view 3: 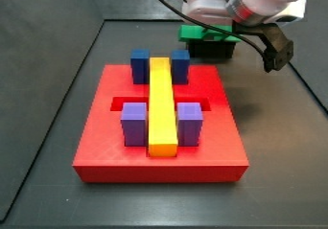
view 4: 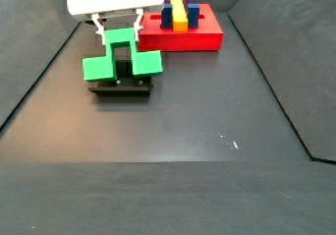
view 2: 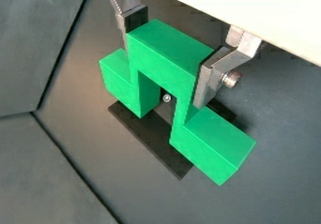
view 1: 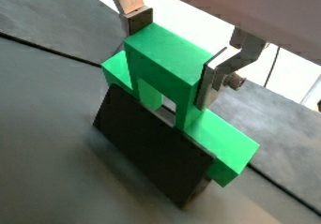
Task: Pick up the green object. Move up. Place the green object on the fixture. Regrasp the green object. Move to above the board. Insert the green object.
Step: Regrasp the green object, then move to above the board.
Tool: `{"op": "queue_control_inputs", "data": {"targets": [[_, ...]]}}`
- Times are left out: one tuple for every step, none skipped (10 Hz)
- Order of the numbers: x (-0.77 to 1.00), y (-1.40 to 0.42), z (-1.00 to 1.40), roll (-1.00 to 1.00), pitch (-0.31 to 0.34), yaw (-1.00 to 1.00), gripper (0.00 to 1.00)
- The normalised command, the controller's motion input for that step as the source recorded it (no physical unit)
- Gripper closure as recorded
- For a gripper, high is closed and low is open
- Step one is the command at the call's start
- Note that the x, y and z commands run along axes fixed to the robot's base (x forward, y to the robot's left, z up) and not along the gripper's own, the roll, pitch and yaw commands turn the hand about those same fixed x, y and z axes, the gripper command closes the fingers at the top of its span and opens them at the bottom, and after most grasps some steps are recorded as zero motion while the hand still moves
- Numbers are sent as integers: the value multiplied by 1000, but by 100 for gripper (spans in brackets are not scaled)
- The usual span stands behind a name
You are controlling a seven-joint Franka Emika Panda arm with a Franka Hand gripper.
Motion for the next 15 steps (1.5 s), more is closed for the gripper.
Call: {"op": "queue_control_inputs", "data": {"targets": [[0,0,0,0,0,0,100],[0,0,0,0,0,0,100],[0,0,1400,0,0,0,100],[7,19,1400,3,13,40,100],[-10,33,1400,-42,16,46,100],[-4,33,1400,-18,13,40,100],[14,9,1400,7,28,24,100],[18,10,1400,8,34,20,100],[32,12,950,-14,50,14,100],[38,-5,689,-7,54,16,100],[55,-13,333,5,74,18,100],[60,-16,249,4,81,18,100],[-1089,-1400,316,-1000,-40,-10,100],[-1109,-1400,310,-1000,-54,-8,100],[-1207,-1400,320,-1000,-89,-2,100]]}}
